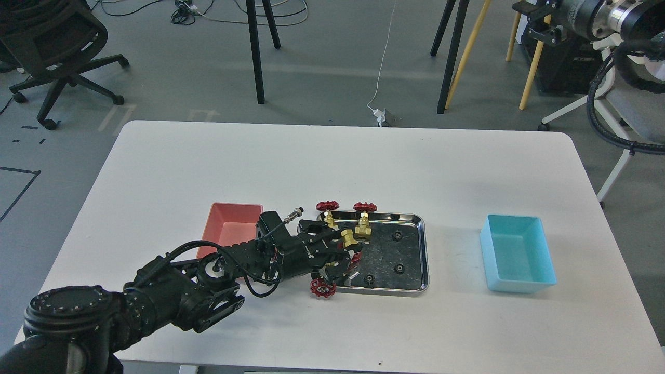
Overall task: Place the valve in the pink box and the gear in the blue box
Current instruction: 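Close the left gripper on the valve and lift it off the tray, then lower the valve into the pink box and open the left gripper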
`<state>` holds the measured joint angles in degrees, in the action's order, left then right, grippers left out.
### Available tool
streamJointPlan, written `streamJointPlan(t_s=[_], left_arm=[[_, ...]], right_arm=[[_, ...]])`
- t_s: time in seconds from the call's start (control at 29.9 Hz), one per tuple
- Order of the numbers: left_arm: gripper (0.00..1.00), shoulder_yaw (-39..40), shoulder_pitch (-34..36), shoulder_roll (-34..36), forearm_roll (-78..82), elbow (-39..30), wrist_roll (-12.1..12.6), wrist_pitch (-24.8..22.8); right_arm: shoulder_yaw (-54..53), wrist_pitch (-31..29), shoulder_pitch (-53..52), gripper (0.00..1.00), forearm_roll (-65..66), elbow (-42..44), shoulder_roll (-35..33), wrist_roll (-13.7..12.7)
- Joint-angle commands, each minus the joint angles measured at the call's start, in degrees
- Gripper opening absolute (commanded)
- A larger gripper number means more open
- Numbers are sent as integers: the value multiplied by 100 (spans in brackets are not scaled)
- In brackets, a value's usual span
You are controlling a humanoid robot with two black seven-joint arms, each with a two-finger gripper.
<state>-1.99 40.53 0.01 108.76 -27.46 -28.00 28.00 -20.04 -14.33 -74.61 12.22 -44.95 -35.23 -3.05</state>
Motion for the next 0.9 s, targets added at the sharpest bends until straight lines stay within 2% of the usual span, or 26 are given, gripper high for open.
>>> streamJointPlan(t_s=[0.0, 0.1, 0.2, 0.47, 0.57, 0.7, 0.87], left_arm=[[15, 49, 112, -1, -319, -356, 0, 0], [16, 119, 235, -1, -742, -620, 0, 0], [16, 242, 288, 410, -1032, -1032, 0, 0], [17, 1006, 210, 2641, -1437, -2851, 0, 0], [17, 1016, 52, 3441, -1437, -3370, 0, 0], [17, 972, -300, 3979, -1385, -3626, 0, 0], [17, 963, -538, 4068, -1279, -3434, 0, 0]], right_arm=[[9, 1, 8, 100, 0, 48, 16, 6], [9, -8, 17, 100, 0, 162, 33, 6], [9, -8, 17, 100, 0, 171, 33, 6], [17, -8, 17, 100, 0, 171, 51, 15], [9, -8, 43, 100, 0, 171, 60, 24], [17, -8, 70, 100, 0, 180, 121, 33], [9, -8, 78, 100, 9, 180, 148, 33]])
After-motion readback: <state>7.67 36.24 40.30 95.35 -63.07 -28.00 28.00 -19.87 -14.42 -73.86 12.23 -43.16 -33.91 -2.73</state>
